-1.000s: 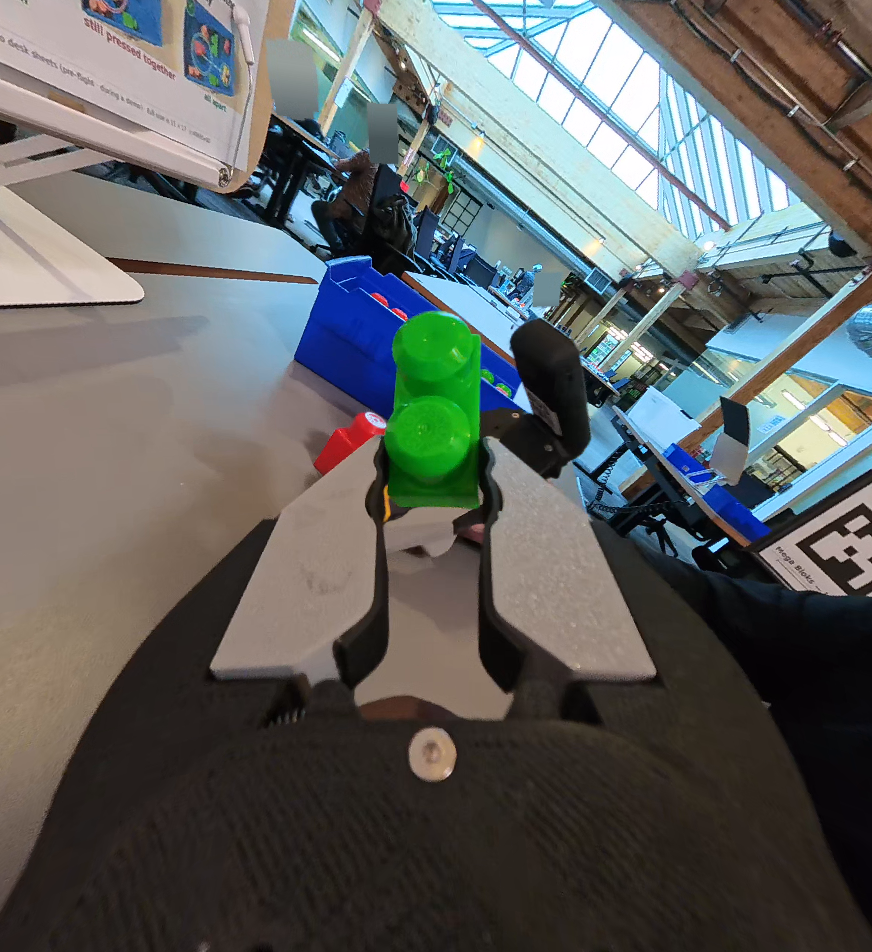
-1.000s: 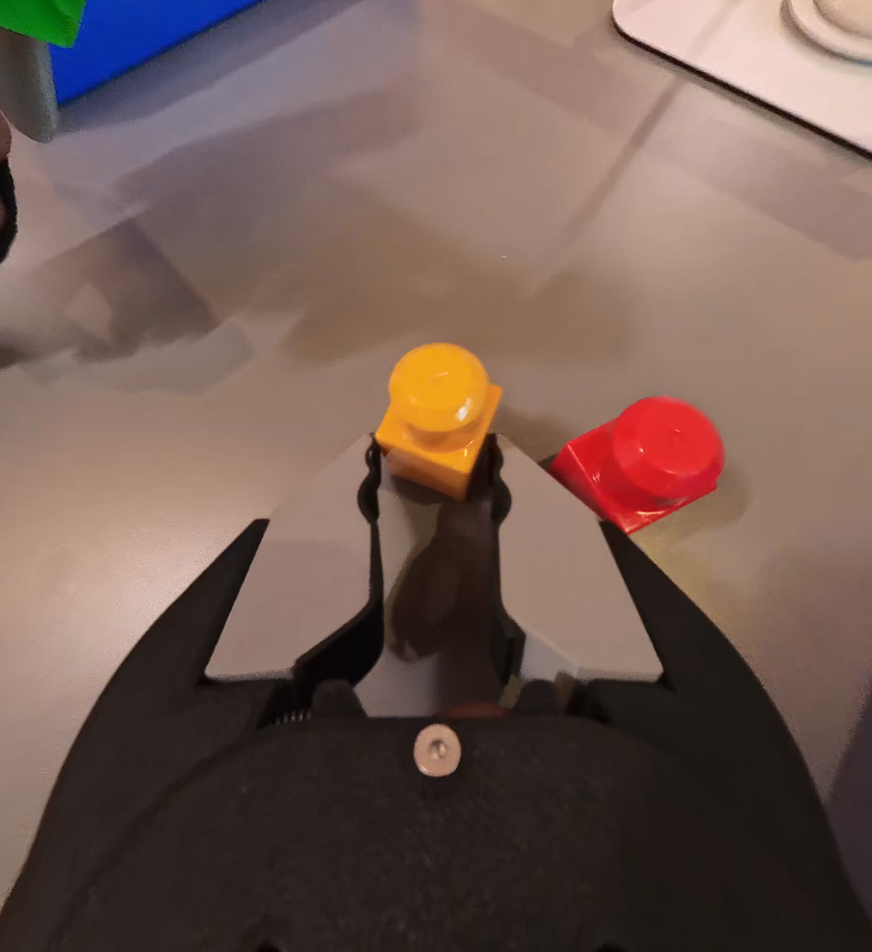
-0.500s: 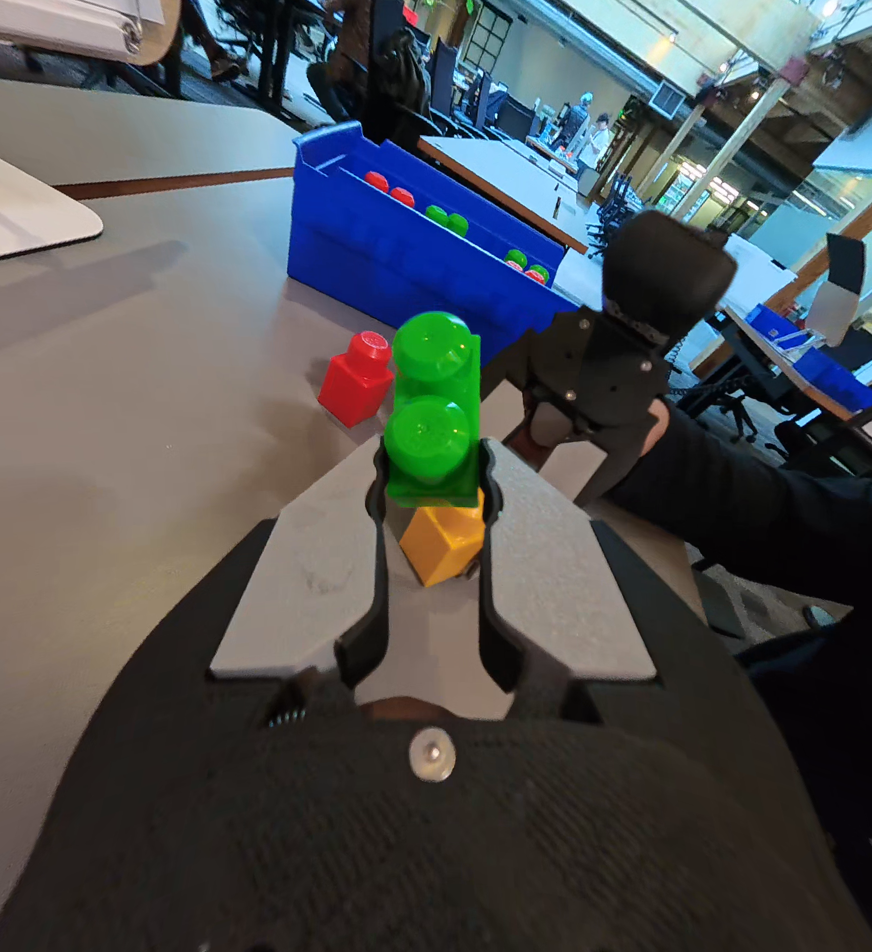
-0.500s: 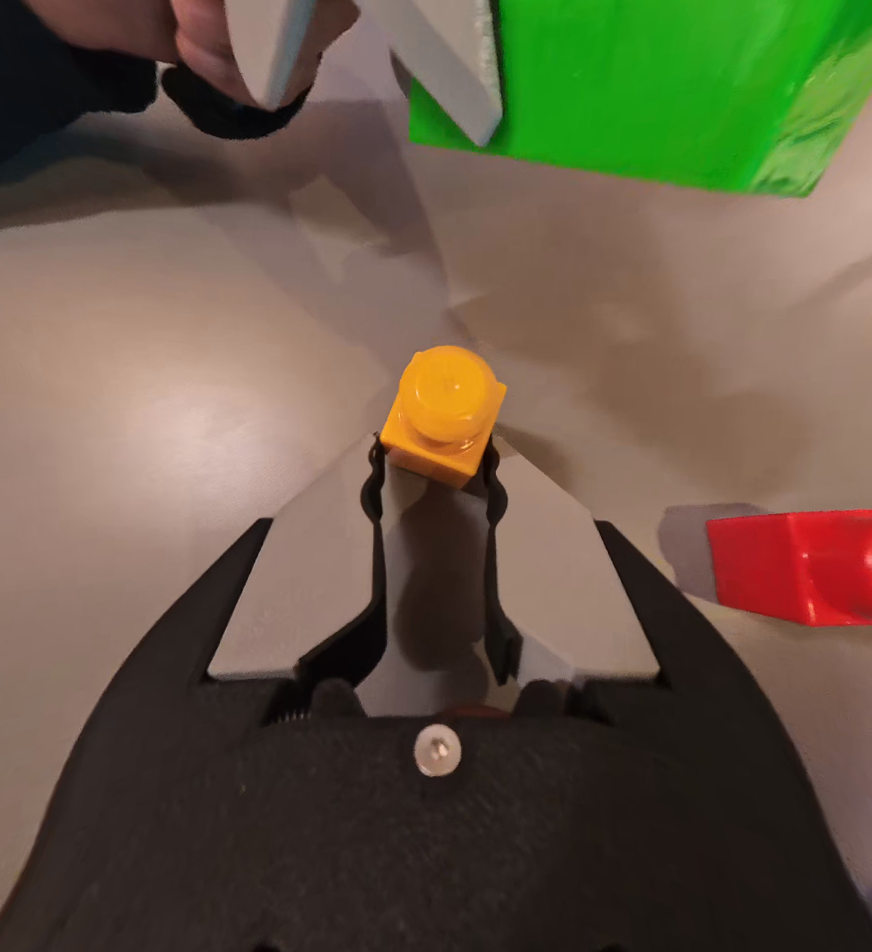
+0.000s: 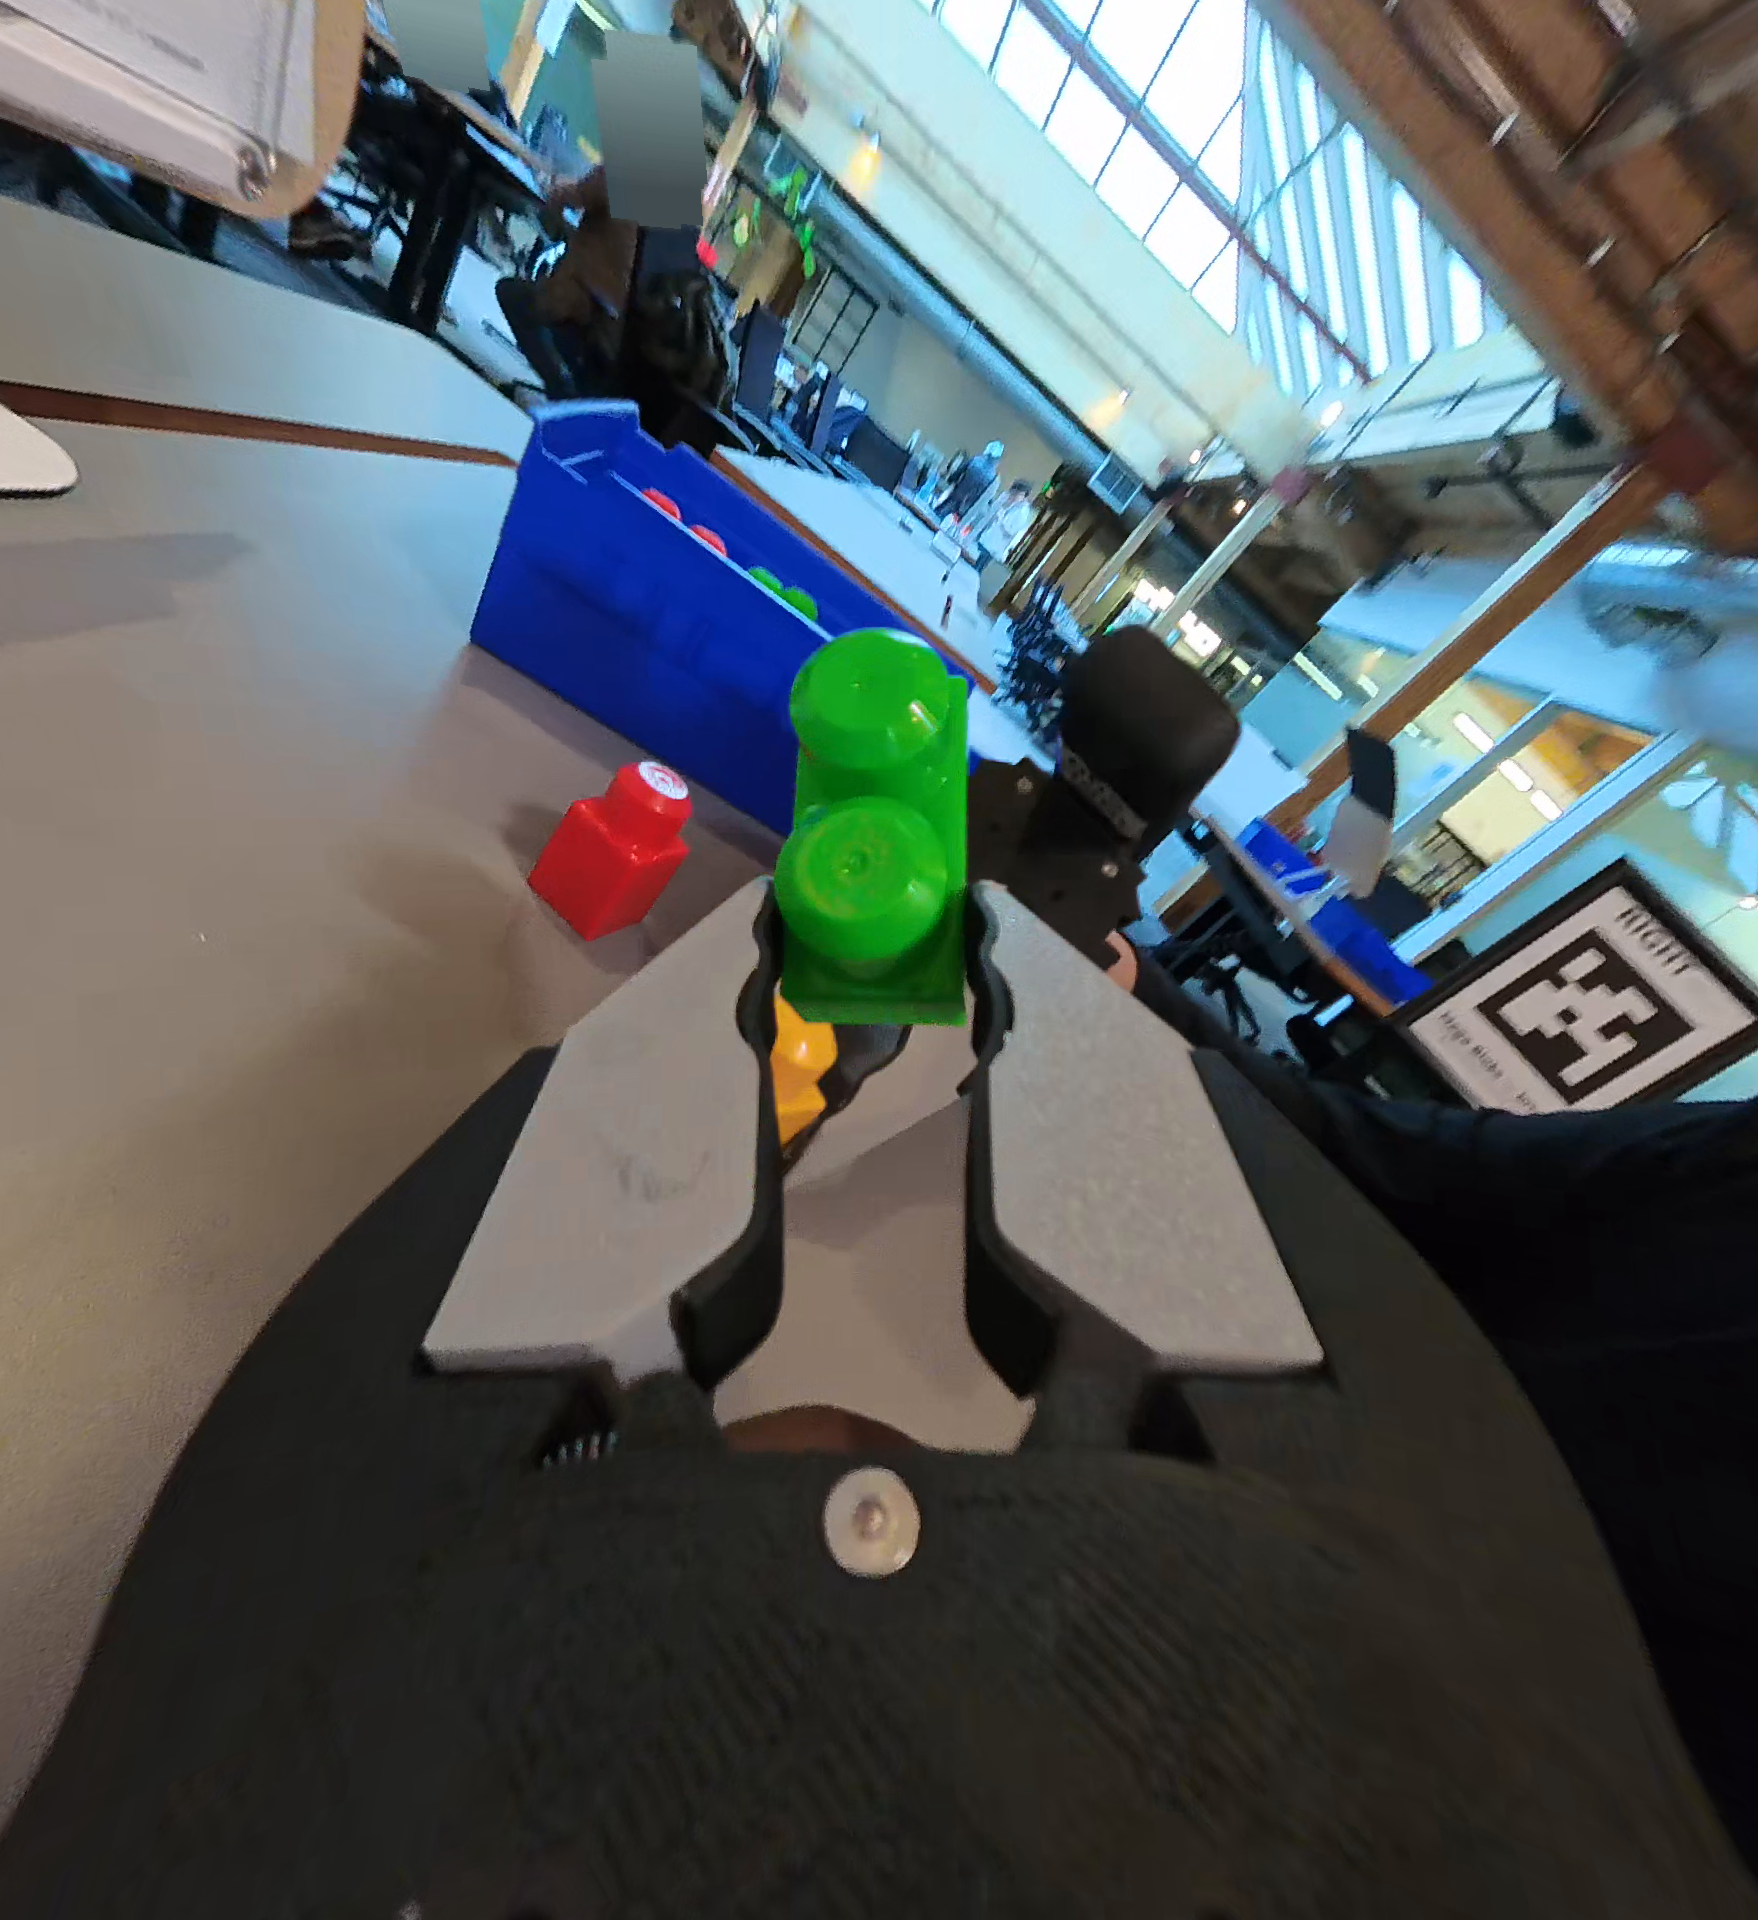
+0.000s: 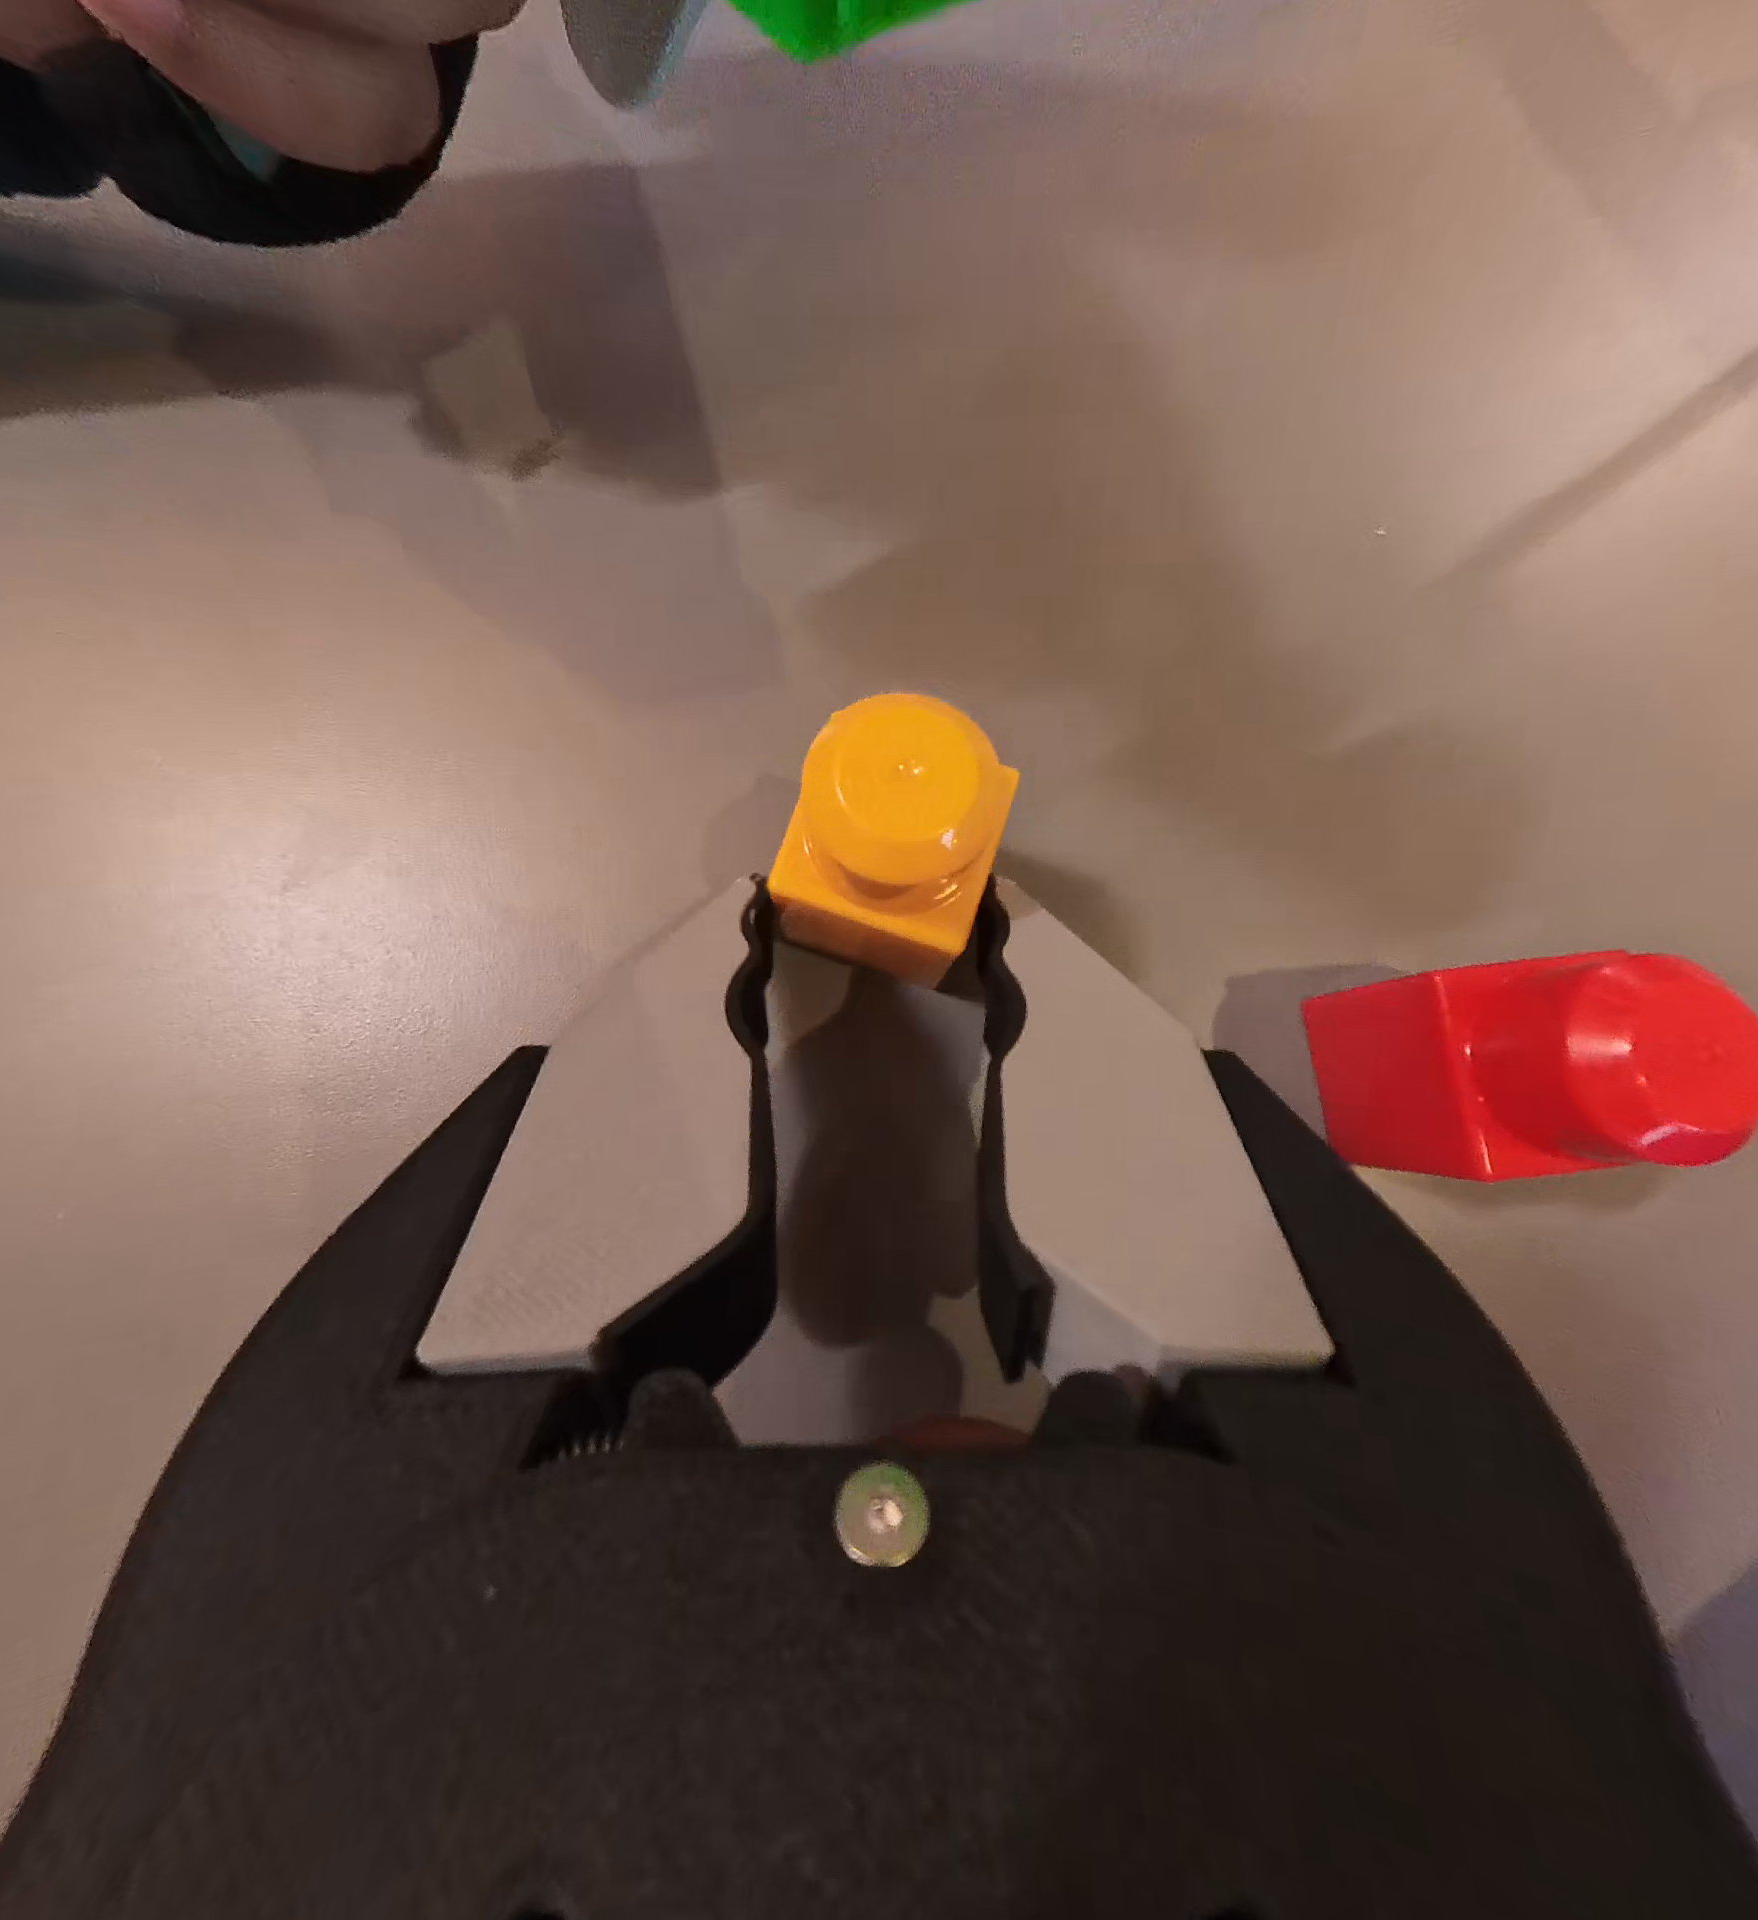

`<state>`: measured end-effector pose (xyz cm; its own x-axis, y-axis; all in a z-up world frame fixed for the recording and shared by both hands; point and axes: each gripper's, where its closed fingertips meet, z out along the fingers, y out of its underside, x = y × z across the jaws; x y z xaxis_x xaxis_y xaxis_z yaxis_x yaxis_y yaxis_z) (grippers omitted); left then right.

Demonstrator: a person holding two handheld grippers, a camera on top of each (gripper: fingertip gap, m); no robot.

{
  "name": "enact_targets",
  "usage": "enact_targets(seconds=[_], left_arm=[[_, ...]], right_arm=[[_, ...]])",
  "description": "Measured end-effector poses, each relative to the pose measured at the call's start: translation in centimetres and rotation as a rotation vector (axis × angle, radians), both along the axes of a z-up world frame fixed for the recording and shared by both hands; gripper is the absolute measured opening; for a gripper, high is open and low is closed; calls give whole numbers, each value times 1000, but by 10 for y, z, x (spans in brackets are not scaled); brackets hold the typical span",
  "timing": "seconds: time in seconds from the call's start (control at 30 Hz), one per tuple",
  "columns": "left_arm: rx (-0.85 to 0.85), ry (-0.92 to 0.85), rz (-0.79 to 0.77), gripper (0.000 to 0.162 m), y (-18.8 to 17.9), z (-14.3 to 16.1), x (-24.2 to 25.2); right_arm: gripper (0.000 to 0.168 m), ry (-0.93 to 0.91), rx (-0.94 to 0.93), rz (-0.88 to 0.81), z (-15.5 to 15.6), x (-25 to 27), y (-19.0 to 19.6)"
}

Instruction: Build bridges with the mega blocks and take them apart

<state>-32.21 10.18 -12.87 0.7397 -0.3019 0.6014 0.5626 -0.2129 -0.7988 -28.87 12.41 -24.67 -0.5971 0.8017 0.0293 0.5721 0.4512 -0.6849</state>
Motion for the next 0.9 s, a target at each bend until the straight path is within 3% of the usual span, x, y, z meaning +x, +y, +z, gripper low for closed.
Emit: enact_targets(seconds=[0.13,0.27,0.4,0.53,0.73,0.9], left_arm=[[32,-42,5,32,-3,6,-4],[19,-9,-22,32,0,4,5],[-1,40,-53,32,4,-1,16],[-1,70,-96,32,5,-3,27],[-43,128,-139,33,12,-13,44],[-64,115,-191,32,10,-18,52]], right_arm=[[44,103,-105,-14,30,-5,1],[40,268,-420,-22,87,-6,-7],[47,284,-656,-51,111,-7,-3],[55,226,-857,-37,121,-5,-3],[35,175,-882,-16,117,-3,-10],[34,168,-872,4,118,0,-14]])
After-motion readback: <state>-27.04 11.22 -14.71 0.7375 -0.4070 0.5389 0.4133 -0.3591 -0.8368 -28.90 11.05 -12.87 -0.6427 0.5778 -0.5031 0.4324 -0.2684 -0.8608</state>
